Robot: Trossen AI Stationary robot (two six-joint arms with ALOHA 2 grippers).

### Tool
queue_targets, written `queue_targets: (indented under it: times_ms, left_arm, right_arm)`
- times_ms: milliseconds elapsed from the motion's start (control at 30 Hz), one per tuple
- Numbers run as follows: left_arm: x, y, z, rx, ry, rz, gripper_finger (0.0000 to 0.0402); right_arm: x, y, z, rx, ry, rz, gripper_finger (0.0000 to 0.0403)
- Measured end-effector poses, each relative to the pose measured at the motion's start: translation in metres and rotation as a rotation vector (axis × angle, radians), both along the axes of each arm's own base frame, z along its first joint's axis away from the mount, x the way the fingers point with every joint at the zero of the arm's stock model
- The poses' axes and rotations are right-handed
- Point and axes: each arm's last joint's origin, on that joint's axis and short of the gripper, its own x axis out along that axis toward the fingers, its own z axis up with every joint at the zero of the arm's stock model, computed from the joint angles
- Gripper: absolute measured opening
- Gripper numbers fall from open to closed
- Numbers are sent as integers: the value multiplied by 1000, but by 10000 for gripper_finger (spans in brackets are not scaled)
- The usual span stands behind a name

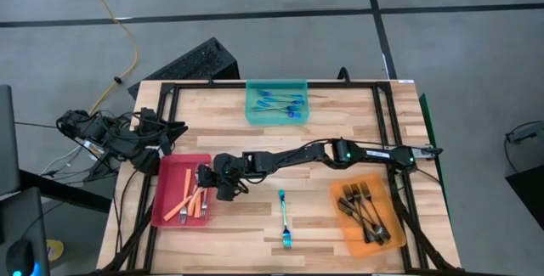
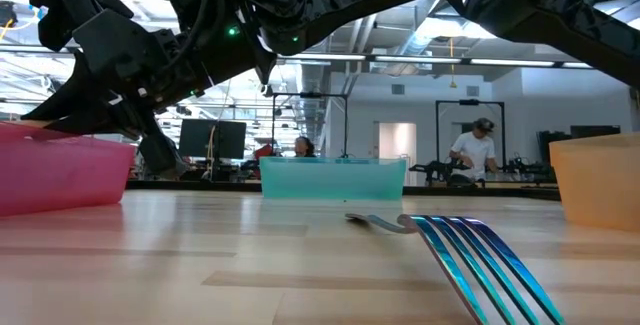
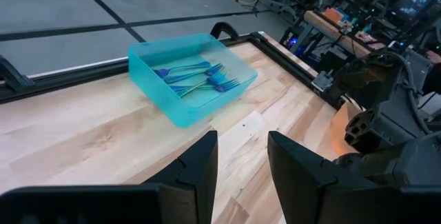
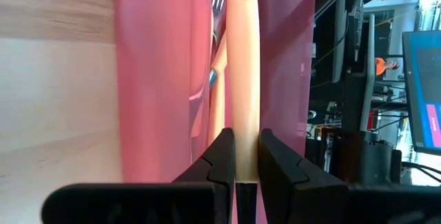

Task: Sort silverware by color (type)
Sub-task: Put the orange fork into the red bin, then put the blue fork into the blue bin

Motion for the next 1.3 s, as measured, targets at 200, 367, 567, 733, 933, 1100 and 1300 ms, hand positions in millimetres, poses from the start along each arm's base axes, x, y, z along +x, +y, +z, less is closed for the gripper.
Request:
queue_targets:
  times_ms: [200,367,567,733,933,1100,1300]
  left_arm:
    - [0,0,0,-1,-1,0,112]
    - [0,0,0,-8,-6,3,112]
    - [0,0,0,-30,-13,2,112]
    - [0,0,0,-29,-10,3,112]
    - [-1,0,-2,-36,-3,9,112]
    - [-1,0,-2,-31,-4,16,112]
    - [-1,1,-2,-28,-5,21,112]
  right_arm:
    - [0,0,0,-1,-2,0,64]
    - [0,0,0,-1,-2,1,75]
    - [1,0,1,1,-20,2,99]
    - [1,0,1,4,-20,2,99]
    - [1,-3,2,78,-8,-35,101]
    - [2,-8,2,134,4,-67,102]
    - [3,-9,3,186,-13,-91,103]
